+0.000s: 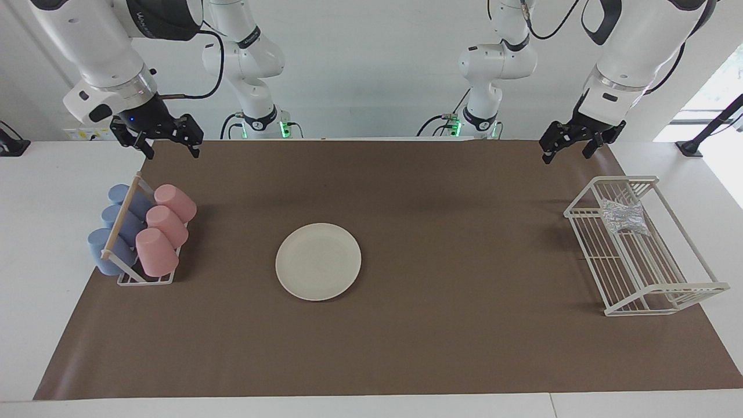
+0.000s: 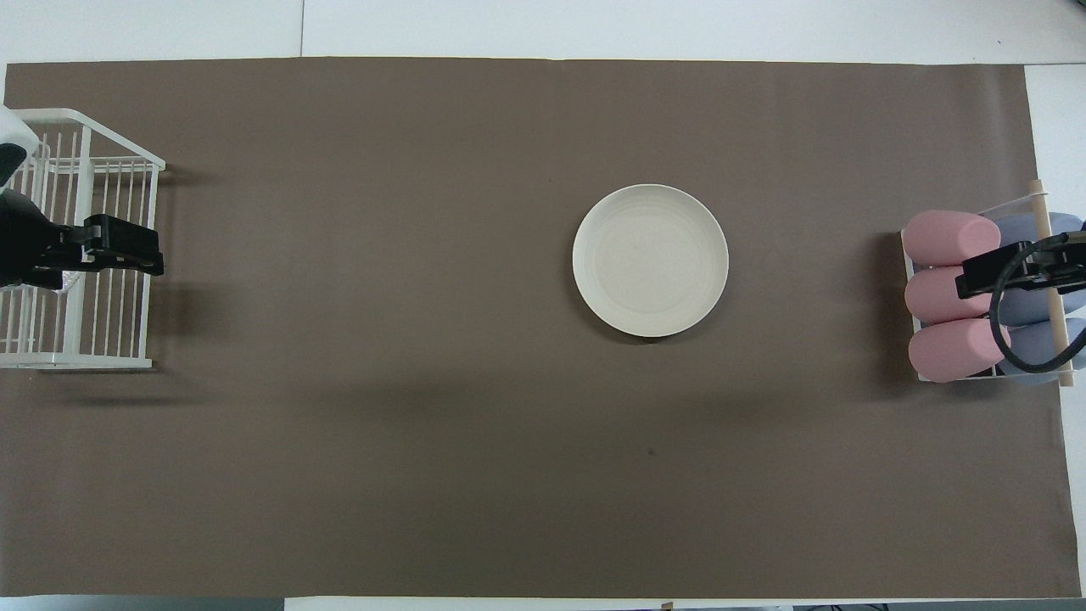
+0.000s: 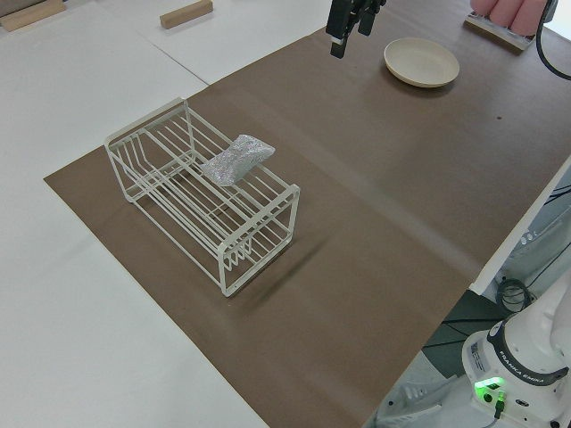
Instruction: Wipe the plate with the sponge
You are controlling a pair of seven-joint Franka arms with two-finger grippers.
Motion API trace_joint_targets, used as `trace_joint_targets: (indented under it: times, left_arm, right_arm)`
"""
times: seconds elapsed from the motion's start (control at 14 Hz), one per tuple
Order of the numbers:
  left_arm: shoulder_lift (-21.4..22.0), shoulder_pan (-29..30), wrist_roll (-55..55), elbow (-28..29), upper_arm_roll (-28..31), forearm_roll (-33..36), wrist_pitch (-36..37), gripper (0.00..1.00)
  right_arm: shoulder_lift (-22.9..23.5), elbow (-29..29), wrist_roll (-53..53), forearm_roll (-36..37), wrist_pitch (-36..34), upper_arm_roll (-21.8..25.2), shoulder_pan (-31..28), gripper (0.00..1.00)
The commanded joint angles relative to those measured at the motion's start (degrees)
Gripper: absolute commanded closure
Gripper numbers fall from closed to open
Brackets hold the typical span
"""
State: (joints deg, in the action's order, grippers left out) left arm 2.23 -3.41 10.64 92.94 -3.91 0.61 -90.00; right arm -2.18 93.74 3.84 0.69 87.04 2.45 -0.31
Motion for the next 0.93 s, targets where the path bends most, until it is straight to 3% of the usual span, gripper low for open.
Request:
trace_joint_targets:
  times: [0.0, 0.43, 0.85]
  left_arm:
    - [0.32, 0.07, -0.45, -0.04, 0.31, -0.52, 0.61, 0.00]
    - [0.23, -0.36, -0.36, -0.30, 0.22, -0.52, -0.18, 0.00]
    - [0.41, -0.72, 0.08, -0.48, -0.75, -0.52, -0.44, 0.00]
  right_arm:
    - [-1.16, 1.45, 0.56, 0.36, 1.64, -0.35, -0.13, 0.00]
    - [-1.16, 1.45, -1.01, 0.36, 1.65, -0.96, -0.13, 0.00]
    - [-1.16, 1.45, -20.14, 0.36, 1.12, -2.97, -0.13, 0.00]
